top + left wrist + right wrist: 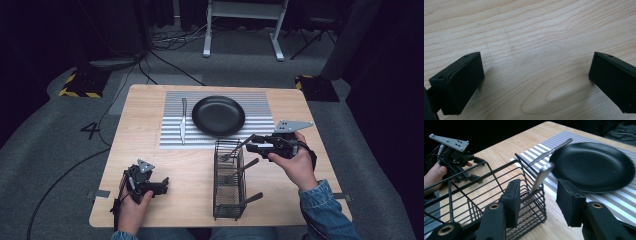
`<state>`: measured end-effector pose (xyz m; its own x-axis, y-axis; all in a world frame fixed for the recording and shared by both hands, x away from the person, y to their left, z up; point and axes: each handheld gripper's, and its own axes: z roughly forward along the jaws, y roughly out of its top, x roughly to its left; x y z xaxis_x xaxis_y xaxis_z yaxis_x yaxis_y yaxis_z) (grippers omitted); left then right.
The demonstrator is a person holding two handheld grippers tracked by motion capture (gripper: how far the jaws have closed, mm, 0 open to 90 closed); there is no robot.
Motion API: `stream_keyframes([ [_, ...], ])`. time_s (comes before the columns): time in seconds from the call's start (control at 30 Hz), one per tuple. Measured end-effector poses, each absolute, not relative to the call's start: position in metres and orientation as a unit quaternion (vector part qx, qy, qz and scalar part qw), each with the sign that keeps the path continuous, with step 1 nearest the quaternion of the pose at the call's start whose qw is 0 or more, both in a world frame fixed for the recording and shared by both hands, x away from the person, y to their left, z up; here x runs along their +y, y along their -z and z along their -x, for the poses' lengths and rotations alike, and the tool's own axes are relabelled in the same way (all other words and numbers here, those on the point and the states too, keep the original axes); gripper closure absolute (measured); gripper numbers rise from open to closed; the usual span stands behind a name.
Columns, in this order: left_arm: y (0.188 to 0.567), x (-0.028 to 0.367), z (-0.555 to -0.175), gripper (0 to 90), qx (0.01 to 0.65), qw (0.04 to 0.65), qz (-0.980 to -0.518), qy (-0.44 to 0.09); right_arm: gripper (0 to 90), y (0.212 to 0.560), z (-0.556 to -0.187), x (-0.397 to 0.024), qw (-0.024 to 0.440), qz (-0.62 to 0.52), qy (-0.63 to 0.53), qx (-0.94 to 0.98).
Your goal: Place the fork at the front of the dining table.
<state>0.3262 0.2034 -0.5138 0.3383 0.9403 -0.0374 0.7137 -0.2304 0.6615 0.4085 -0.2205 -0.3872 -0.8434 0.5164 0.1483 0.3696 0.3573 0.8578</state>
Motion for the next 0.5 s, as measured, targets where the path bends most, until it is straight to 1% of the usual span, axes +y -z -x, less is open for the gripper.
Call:
stream_keyframes([
  [0.2,0.514,0.203,-0.326,0.1,0.543,0.300,-0.761,-0.189,58.6,0.393,-0.415,-0.213,0.063,-0.273,-0.497,0.821],
  [0.3,0.514,0.203,-0.326,0.1,0.543,0.300,-0.761,-0.189,62.2,0.398,-0.420,-0.211,0.057,-0.276,-0.494,0.823],
  [0.33,0.514,0.203,-0.326,0.1,0.543,0.300,-0.761,-0.189,62.2,0.398,-0.420,-0.211,0.057,-0.276,-0.494,0.823],
  [0.37,0.514,0.203,-0.326,0.1,0.543,0.300,-0.761,-0.189,65.0,0.399,-0.420,-0.210,0.054,-0.276,-0.496,0.821],
  [0.47,0.514,0.203,-0.326,0.1,0.543,0.300,-0.761,-0.189,67.7,0.399,-0.421,-0.210,0.052,-0.276,-0.500,0.820],
  [0.5,0.514,0.203,-0.326,0.2,0.543,0.300,-0.761,-0.189,71.1,0.399,-0.421,-0.211,0.049,-0.276,-0.502,0.818],
])
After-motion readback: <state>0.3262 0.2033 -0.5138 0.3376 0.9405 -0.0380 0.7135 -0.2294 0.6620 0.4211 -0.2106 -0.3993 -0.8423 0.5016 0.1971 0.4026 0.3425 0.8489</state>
